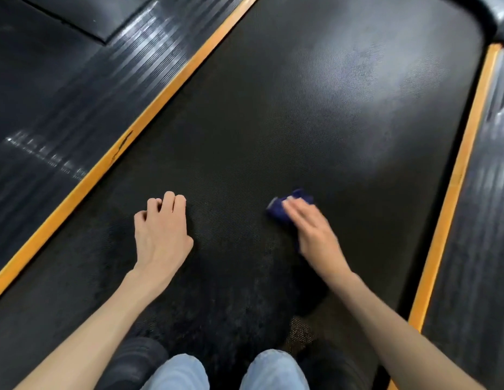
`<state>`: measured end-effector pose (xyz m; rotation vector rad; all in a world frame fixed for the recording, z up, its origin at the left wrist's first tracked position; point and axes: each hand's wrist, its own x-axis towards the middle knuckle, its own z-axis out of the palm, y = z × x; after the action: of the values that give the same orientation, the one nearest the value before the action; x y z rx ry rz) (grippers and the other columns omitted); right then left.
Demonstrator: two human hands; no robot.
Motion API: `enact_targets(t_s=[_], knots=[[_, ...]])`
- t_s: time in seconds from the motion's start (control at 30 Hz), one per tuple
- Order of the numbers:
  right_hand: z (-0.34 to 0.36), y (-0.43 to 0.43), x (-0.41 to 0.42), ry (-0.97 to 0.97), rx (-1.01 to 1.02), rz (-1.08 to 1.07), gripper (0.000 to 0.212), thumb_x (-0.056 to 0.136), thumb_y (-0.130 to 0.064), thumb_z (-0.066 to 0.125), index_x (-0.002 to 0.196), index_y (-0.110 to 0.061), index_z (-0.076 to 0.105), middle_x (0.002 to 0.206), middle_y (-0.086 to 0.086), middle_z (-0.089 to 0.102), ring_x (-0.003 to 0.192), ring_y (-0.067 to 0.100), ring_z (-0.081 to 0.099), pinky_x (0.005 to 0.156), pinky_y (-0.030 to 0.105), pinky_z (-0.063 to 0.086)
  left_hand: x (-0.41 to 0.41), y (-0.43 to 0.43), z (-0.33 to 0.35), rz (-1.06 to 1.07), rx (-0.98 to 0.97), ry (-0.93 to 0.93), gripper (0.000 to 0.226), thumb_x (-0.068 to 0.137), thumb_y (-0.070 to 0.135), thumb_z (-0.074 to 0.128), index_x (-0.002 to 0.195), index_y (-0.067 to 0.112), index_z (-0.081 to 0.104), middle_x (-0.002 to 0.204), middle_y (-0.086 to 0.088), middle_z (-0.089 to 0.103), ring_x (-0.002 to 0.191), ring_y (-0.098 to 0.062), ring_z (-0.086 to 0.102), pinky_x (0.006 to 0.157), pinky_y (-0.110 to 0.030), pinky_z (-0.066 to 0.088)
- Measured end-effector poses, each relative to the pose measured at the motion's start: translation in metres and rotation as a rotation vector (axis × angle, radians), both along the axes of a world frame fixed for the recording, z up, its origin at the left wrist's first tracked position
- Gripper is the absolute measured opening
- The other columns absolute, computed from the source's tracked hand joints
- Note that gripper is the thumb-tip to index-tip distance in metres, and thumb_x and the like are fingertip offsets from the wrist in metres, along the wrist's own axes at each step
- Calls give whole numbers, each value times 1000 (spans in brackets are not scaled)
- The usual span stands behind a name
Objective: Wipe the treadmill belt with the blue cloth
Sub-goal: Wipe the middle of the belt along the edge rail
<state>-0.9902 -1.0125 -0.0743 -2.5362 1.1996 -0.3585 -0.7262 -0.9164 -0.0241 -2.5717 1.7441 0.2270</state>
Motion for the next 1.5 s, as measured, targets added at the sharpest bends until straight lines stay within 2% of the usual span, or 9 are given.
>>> enact_targets(t_s=[0.1, 0.2, 0.47, 0.6, 0.77, 0.83, 1.03, 1.33, 1.5], knots=[[8, -28, -51, -40, 56, -484, 53, 87, 11, 48, 137, -6, 44, 142, 12, 44, 133, 27, 38, 115, 37, 22, 0, 2, -1, -11, 5, -19, 43, 52, -6, 66, 93, 0, 53, 91, -16, 54, 83, -38, 51, 63, -44, 40], [8, -23, -31, -166, 54, -742, 40, 93, -16, 45, 132, -8, 52, 137, 10, 50, 129, 26, 44, 112, 33, 26, -1, 2, -2, -24, 8, -29, 44, 51, -6, 66, 92, 0, 53, 90, -16, 54, 82, -39, 50, 63, -45, 39], [5, 56, 52, -98, 140, 499, 26, 93, -30, 52, 110, -16, 68, 129, 1, 59, 124, 16, 51, 110, 32, 32, 3, 3, -1, -28, 44, -25, 46, 52, -2, 69, 96, 1, 55, 96, -16, 56, 86, -38, 51, 65, -46, 41], [4, -7, -3, -216, 78, 9, 25, 91, -23, 55, 107, -8, 67, 123, 9, 61, 116, 21, 53, 111, 21, 25, 3, 4, -3, -37, 5, -25, 46, 51, -5, 67, 96, 1, 55, 93, -15, 55, 82, -36, 51, 64, -44, 40], [9, -25, -20, -266, 108, -755, 22, 92, -13, 55, 113, -11, 62, 131, 4, 56, 130, 20, 43, 117, 41, 17, 3, 8, -3, -40, 37, 6, 53, 50, -7, 69, 101, 1, 57, 104, -16, 58, 91, -38, 54, 70, -47, 44], [5, 4, 19, -259, 62, -596, 21, 89, -14, 56, 109, -12, 64, 127, 4, 59, 127, 21, 47, 116, 42, 19, 3, 8, -3, -38, 44, 2, 54, 50, -7, 69, 102, 0, 58, 107, -17, 59, 94, -39, 55, 72, -49, 45], [1, 88, 63, -163, 133, 494, 22, 92, -21, 57, 111, -15, 67, 127, 2, 60, 123, 16, 52, 111, 33, 32, 3, 7, -3, -51, 47, -46, 51, 52, -4, 68, 102, 1, 56, 103, -17, 57, 90, -39, 53, 68, -46, 44], [13, -9, -37, -266, 51, -695, 21, 89, -13, 57, 108, -6, 65, 119, 5, 63, 115, 28, 57, 111, 35, 29, 3, 9, -3, -59, 53, -14, 52, 51, -10, 66, 102, -2, 57, 108, -20, 58, 94, -42, 55, 71, -50, 46], [3, 78, 40, -223, 117, -43, 23, 87, -16, 59, 108, -12, 67, 124, 2, 61, 122, 16, 52, 113, 37, 29, 3, 5, -2, -57, 46, -14, 49, 51, -8, 67, 99, -2, 56, 104, -19, 58, 90, -41, 53, 69, -49, 45]])
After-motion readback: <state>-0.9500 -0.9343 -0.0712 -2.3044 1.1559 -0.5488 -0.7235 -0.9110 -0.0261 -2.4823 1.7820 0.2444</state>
